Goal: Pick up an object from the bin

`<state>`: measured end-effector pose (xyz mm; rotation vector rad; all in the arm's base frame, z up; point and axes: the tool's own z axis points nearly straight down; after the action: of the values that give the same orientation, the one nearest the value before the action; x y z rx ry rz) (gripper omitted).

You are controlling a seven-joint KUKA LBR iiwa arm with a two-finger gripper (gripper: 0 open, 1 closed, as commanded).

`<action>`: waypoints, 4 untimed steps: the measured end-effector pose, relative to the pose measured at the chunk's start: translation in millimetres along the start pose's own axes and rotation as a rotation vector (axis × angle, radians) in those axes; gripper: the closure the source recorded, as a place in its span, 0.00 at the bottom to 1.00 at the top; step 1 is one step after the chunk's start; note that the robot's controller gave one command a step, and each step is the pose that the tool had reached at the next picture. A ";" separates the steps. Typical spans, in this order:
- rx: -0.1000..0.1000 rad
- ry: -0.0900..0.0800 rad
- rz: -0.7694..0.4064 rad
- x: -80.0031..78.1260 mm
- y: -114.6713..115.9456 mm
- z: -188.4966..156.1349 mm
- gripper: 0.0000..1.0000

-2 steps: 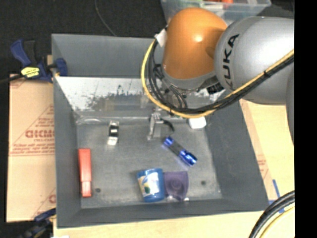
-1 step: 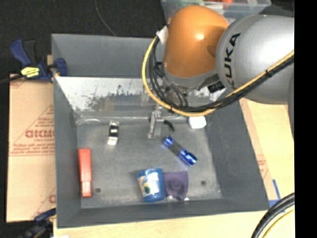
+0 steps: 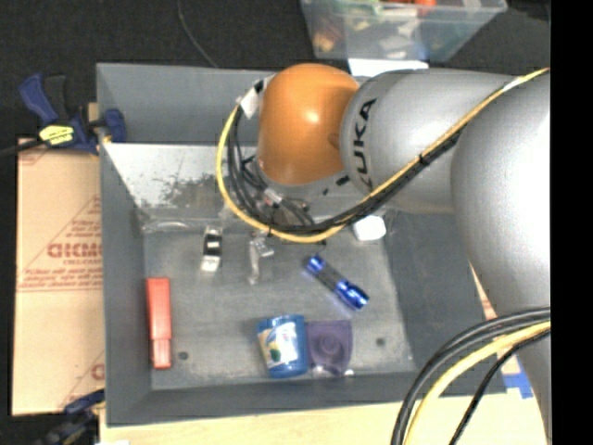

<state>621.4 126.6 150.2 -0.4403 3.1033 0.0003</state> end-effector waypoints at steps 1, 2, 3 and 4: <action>0.000 -0.008 0.019 -28.5 29.7 -11.6 0.00; 0.000 0.002 -0.482 -38.0 17.4 44.3 0.00; 0.000 -0.012 -0.387 -37.1 13.2 78.9 0.00; 0.003 -0.015 -0.552 -30.6 13.4 77.9 1.00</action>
Offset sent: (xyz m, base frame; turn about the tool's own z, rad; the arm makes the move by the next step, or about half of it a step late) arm 0.0312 0.0291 -0.0429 -0.4855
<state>647.7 148.1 72.5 -1.2630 2.8524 -0.0044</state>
